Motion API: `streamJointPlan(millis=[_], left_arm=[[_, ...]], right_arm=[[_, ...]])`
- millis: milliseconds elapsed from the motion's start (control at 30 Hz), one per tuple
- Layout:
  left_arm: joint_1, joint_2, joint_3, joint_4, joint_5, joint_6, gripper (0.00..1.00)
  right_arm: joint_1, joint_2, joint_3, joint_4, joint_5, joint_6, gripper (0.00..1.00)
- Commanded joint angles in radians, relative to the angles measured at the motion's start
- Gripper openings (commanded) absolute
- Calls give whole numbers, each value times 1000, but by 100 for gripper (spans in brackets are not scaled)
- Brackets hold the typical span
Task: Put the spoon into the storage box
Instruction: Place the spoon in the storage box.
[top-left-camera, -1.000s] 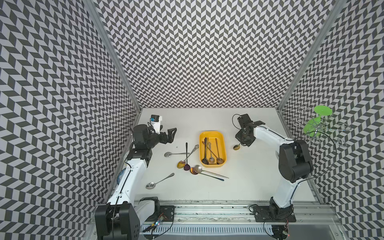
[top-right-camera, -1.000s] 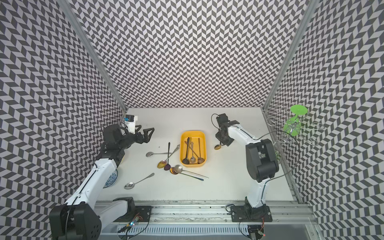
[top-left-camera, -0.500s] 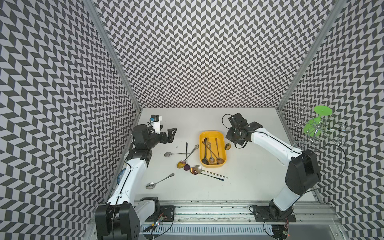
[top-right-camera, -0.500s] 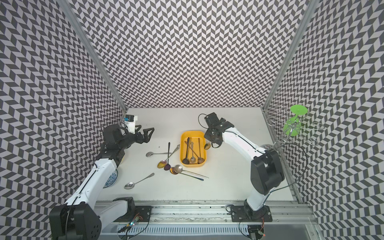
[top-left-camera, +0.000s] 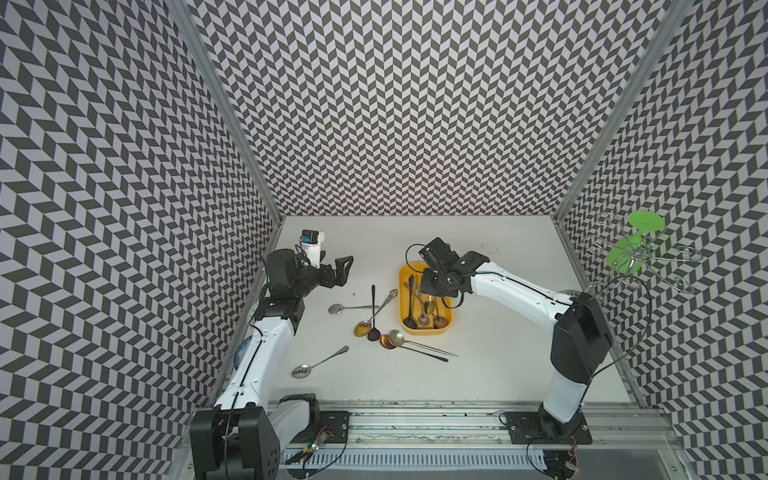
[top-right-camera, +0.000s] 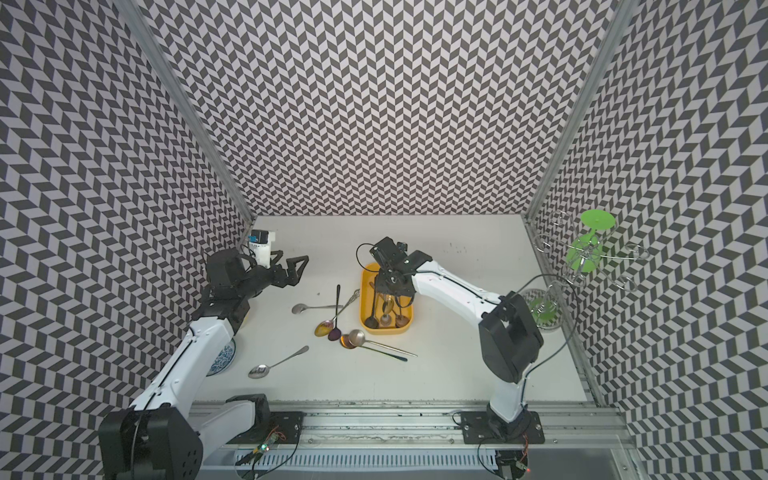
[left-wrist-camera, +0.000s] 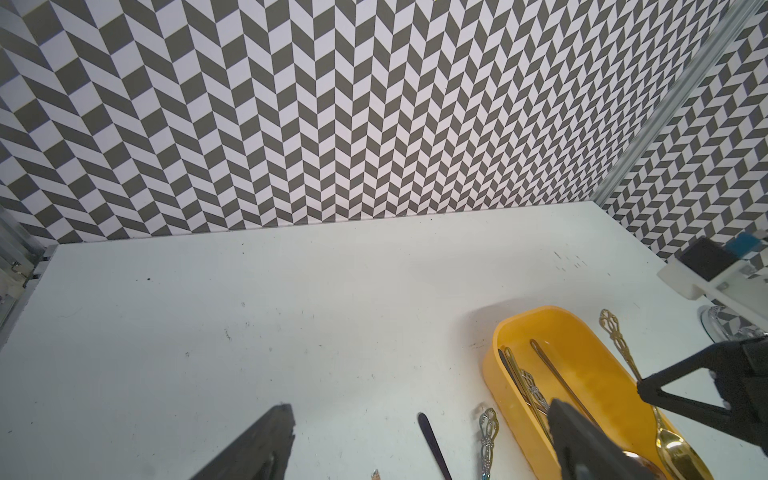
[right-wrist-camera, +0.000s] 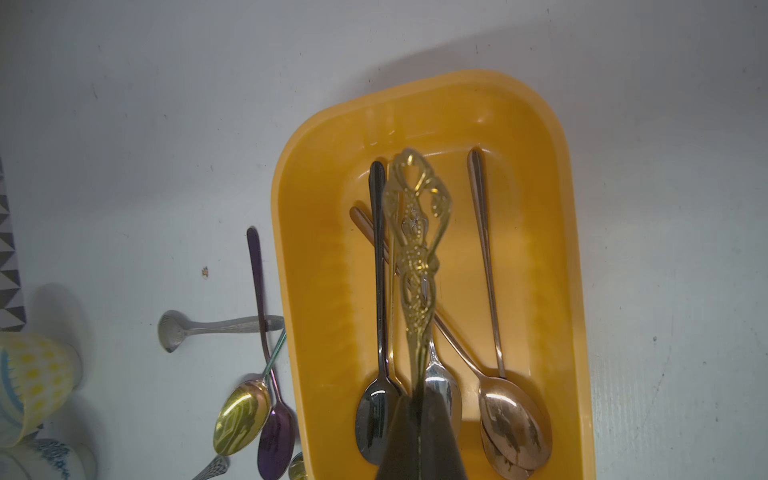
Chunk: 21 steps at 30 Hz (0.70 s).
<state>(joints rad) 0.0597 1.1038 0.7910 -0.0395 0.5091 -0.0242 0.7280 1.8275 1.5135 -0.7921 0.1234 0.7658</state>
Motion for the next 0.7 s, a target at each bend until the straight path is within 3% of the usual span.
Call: streamJointPlan(millis=[0, 200, 367, 433, 667], left_arm=[[-1, -10, -11, 20, 4, -8, 99], [-3, -11, 5, 9, -2, -6, 99], [-3, -3, 21, -16, 7, 9, 99], [-6, -7, 14, -1, 12, 10, 99], [-15, 2, 17, -7, 56, 35, 98]], right_arm=[[-4, 33, 30, 14, 69, -75, 0], [-16, 93, 61, 16, 61, -100, 4], [-21, 111, 102, -12, 50, -125, 35], [-25, 93, 95, -5, 54, -139, 41], [-66, -10, 60, -9, 38, -170, 46]])
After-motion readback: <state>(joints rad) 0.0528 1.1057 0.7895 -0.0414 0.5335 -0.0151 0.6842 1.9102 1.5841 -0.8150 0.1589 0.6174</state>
